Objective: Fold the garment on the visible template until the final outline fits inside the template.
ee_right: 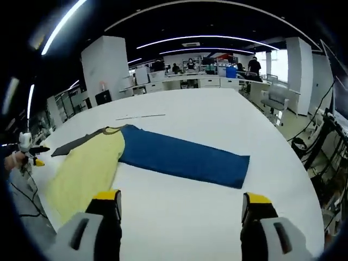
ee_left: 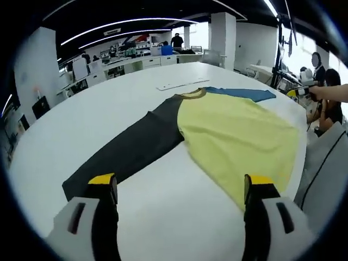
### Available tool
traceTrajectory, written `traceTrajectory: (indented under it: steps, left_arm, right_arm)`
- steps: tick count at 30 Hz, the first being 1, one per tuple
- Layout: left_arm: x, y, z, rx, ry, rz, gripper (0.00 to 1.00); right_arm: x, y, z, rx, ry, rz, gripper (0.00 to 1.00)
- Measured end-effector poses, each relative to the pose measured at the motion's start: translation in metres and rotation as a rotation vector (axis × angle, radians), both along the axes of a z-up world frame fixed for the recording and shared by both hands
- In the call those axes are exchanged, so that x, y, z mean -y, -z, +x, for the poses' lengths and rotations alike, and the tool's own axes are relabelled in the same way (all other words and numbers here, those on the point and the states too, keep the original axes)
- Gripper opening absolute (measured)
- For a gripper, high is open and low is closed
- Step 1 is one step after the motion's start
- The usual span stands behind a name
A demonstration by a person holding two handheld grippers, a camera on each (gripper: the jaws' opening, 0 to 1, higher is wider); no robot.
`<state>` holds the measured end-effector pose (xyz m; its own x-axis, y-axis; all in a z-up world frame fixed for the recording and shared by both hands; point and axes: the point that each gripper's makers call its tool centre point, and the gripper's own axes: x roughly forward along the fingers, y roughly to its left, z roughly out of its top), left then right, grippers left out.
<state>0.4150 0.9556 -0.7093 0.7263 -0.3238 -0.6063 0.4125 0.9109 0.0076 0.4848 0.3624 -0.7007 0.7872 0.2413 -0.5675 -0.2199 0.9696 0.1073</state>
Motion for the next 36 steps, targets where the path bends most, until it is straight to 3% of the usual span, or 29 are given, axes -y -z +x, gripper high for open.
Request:
traceTrajectory:
  steps: [5, 8, 10, 14, 23, 25, 29, 32, 36]
  left_arm:
    - [0.000, -0.001, 0.008, 0.016, -0.046, -0.027, 0.87]
    - [0.002, -0.005, 0.013, 0.036, -0.062, -0.044, 0.87]
    - [0.005, -0.006, 0.012, 0.033, -0.044, -0.035, 0.87]
    - [0.005, -0.005, 0.010, 0.023, -0.025, -0.027, 0.86]
    - [-0.001, 0.000, 0.001, 0.007, -0.047, -0.025, 0.84]
    - [-0.002, -0.001, -0.002, 0.006, -0.058, -0.035, 0.83]
    - [-0.008, 0.000, -0.007, 0.002, -0.071, -0.030, 0.82]
    - [-0.014, 0.000, -0.012, -0.003, -0.092, -0.038, 0.81]
    - [-0.016, -0.003, -0.017, -0.003, -0.113, -0.061, 0.80]
  right_arm:
    - [0.028, 0.004, 0.024, 0.001, 0.174, 0.080, 0.63]
    - [0.040, 0.017, 0.031, -0.028, 0.244, 0.076, 0.61]
    - [0.044, 0.020, 0.037, -0.019, 0.261, 0.072, 0.59]
    - [0.050, 0.034, 0.043, -0.064, 0.272, 0.073, 0.55]
    - [0.054, 0.049, 0.050, -0.111, 0.338, 0.083, 0.39]
    - [0.062, 0.052, 0.049, -0.118, 0.339, -0.014, 0.35]
    - [0.056, 0.055, 0.053, -0.127, 0.396, 0.092, 0.28]
    - [0.058, 0.059, 0.049, -0.141, 0.386, 0.026, 0.24]
    - [0.057, 0.058, 0.050, -0.134, 0.392, 0.030, 0.21]
